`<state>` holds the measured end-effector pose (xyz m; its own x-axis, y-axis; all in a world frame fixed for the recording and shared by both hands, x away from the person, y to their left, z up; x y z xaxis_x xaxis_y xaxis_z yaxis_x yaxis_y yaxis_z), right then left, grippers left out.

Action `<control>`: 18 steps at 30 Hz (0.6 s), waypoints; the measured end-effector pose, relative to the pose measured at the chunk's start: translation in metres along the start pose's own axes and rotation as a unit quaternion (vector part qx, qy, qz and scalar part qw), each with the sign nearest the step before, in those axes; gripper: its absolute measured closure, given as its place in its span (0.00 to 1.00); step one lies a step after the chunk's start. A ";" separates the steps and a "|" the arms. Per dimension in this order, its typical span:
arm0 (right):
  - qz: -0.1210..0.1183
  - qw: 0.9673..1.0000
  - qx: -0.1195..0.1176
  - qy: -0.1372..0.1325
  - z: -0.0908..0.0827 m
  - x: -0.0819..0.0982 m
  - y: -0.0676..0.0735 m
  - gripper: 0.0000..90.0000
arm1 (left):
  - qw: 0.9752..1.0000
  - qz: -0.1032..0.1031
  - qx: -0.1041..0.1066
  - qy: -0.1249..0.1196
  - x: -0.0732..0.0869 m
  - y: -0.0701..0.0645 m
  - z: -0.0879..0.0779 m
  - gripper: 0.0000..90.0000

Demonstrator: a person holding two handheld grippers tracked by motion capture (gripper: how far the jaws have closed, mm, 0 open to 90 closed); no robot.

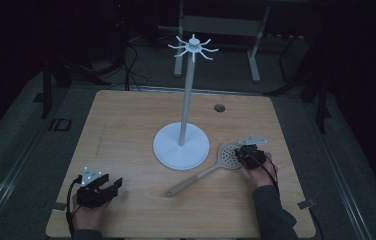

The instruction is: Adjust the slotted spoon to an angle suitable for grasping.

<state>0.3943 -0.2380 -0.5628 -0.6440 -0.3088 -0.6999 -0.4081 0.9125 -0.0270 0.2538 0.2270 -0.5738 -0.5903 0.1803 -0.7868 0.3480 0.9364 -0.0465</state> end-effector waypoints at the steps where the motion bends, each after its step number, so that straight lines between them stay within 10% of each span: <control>1: 0.001 1.000 0.000 0.000 -0.001 0.002 -0.001 1.00 | 1.000 0.000 0.000 0.000 0.000 0.000 0.000 0.49; 18: -0.022 1.000 -0.004 0.005 -0.023 0.020 0.005 1.00 | 1.000 -0.001 0.000 0.001 0.000 0.000 0.000 0.49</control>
<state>0.3644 -0.2454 -0.5603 -0.6319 -0.3521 -0.6904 -0.4420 0.8955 -0.0523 0.2539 0.2267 -0.5741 -0.5915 0.1797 -0.7860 0.3478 0.9363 -0.0477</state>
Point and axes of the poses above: each handheld gripper's, and its own axes: z roughly forward along the jaws, x roughly out of its underside, y roughly to its left, the point moved 3 cm from there along z, roughly forward along the jaws, and after that the axes turned 8 degrees about z, right-handed, at the moved point
